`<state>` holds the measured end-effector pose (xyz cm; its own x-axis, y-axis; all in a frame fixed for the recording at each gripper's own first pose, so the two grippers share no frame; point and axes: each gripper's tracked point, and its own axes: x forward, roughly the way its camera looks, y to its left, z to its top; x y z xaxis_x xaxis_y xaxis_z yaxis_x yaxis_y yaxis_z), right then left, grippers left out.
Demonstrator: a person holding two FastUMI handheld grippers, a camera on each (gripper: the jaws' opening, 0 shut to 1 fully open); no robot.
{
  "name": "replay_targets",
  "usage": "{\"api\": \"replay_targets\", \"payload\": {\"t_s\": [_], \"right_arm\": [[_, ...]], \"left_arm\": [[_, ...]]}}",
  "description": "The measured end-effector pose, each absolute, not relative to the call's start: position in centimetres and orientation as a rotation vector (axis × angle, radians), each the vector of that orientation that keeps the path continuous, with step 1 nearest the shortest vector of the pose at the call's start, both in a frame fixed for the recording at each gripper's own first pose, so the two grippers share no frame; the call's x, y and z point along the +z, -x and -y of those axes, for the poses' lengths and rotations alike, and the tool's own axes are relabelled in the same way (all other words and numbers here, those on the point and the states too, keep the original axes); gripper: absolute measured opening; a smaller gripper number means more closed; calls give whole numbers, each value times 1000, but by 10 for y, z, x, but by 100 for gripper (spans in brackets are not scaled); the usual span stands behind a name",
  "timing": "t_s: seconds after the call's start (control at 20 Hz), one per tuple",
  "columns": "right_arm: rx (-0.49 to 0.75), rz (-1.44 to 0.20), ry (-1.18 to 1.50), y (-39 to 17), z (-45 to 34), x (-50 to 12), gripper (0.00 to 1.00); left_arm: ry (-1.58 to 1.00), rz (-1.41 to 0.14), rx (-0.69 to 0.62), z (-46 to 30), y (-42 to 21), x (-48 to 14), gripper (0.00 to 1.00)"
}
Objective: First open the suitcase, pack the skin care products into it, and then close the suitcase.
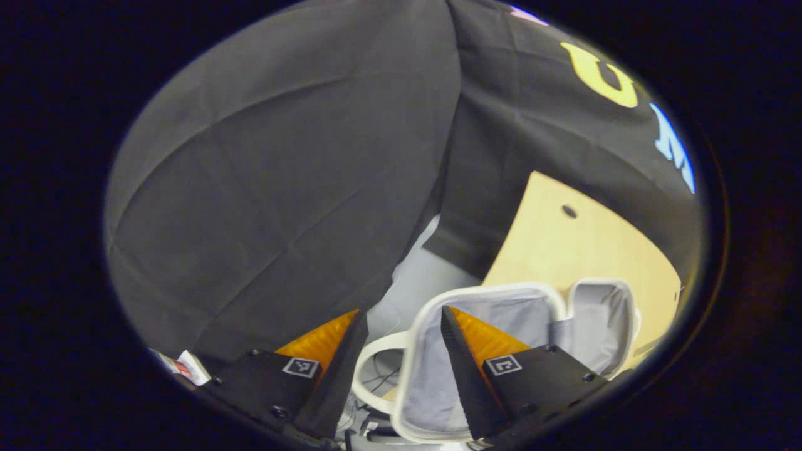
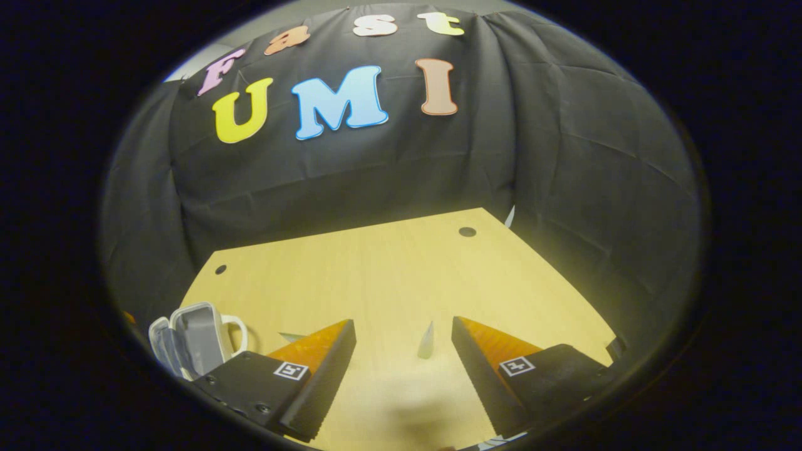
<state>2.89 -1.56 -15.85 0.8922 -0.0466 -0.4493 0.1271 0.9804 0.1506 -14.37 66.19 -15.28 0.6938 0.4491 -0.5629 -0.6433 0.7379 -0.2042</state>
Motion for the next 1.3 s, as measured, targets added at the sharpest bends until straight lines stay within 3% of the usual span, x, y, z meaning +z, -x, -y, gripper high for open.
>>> {"api": "replay_targets", "payload": {"t_s": [0.3, 0.35, 0.4, 0.8, 1.0, 1.3], "right_arm": [[-124, -463, -183, -24, 29, -164, 94], [-126, -465, -175, -23, 31, -166, 94], [-126, -471, -167, -20, 34, -167, 94], [-114, -555, -128, 8, 74, -188, 94], [-122, -602, -131, 15, 109, -200, 94], [-109, -648, -96, 15, 152, -206, 94]], "left_arm": [[316, -306, 273, -467, 78, -73, 86], [310, -297, 218, -432, 66, -74, 88], [302, -300, 188, -402, 54, -79, 98], [157, -415, -180, -106, -4, -149, 98], [58, -402, -213, -34, -19, -160, 99], [-4, -380, -78, 3, -61, -192, 100]]}}
